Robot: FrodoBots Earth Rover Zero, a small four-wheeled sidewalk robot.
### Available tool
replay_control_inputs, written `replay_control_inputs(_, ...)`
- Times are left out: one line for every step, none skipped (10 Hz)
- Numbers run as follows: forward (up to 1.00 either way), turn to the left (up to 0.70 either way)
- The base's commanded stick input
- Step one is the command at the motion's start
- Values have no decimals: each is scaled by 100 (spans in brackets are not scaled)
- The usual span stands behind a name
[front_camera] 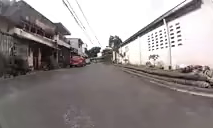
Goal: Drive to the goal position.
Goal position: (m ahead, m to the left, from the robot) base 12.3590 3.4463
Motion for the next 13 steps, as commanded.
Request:
replay_control_inputs(100, 0)
replay_control_inputs(100, 0)
replay_control_inputs(100, 0)
replay_control_inputs(100, 0)
replay_control_inputs(100, 0)
replay_control_inputs(100, 0)
replay_control_inputs(100, 14)
replay_control_inputs(100, 40)
replay_control_inputs(100, 32)
replay_control_inputs(100, 0)
replay_control_inputs(100, 0)
replay_control_inputs(100, 0)
replay_control_inputs(100, 0)
